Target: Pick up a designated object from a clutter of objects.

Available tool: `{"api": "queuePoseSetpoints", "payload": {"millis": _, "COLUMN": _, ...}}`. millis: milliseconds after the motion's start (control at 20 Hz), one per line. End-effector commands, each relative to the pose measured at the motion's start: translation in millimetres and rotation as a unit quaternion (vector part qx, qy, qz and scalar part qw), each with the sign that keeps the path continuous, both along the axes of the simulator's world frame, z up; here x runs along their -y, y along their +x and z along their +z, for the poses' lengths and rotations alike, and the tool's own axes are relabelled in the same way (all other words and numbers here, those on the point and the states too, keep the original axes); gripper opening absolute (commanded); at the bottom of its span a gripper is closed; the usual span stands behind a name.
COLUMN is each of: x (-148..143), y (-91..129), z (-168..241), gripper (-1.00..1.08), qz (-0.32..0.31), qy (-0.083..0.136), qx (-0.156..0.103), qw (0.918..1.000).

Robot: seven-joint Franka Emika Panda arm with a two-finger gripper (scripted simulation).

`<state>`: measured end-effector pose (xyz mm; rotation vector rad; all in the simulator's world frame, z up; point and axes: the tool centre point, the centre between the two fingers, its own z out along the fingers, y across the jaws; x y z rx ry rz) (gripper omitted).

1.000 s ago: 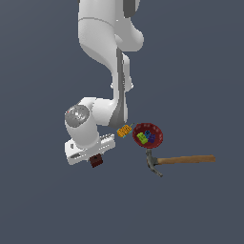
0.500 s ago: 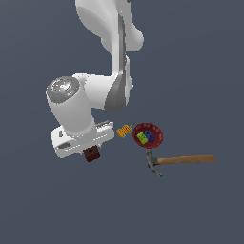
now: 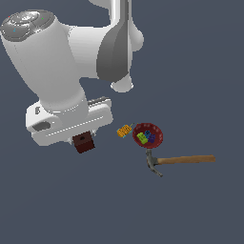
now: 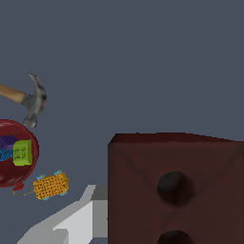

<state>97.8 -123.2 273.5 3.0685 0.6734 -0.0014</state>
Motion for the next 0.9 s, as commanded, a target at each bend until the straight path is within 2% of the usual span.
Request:
{"api": "queuePoseSetpoints", "payload": {"millis": 0, "x": 0, "y": 3, "z": 25, "gripper": -1.0, "qz": 0.0, "qy": 0.0, "qx": 0.0, "qw": 1.0}}
{"api": "queuePoseSetpoints", "payload": {"millis": 400, "x": 0, "y": 12, "z": 74, "gripper": -1.0, "qz": 0.0, "qy": 0.0, "qx": 0.0, "qw": 1.0}}
{"api": "queuePoseSetpoints", "payload": {"millis": 850, "x": 0, "y": 16, "z": 91, "gripper": -1.0, "qz": 0.0, "qy": 0.0, "qx": 0.0, "qw": 1.0}}
